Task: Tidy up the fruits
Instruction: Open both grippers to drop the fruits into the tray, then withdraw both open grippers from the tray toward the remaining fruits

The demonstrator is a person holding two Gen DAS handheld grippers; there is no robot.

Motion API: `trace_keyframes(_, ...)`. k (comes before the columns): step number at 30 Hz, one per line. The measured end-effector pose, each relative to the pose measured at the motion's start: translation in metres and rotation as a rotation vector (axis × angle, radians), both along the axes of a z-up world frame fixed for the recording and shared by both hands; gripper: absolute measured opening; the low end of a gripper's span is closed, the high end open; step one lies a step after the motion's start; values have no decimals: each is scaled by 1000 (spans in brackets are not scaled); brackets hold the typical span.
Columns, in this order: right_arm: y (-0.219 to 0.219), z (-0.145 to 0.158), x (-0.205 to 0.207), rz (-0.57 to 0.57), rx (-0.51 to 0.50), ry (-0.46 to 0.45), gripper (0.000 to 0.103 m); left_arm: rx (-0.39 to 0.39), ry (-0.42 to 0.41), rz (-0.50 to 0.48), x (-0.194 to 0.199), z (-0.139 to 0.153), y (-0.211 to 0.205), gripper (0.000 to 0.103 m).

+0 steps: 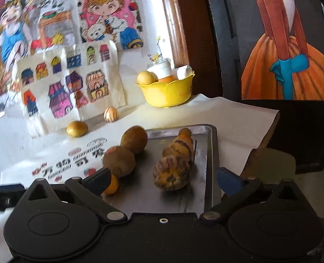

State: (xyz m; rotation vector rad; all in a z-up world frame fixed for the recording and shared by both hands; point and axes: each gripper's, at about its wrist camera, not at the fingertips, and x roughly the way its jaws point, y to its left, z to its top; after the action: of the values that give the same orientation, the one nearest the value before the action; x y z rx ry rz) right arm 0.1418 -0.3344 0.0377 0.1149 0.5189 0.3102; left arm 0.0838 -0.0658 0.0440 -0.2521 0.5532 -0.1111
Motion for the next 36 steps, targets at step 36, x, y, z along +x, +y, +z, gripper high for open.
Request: trace_keyframes(36,127,-8,-83,82,-132,120,102,-40,151,214,5,-31,117,103)
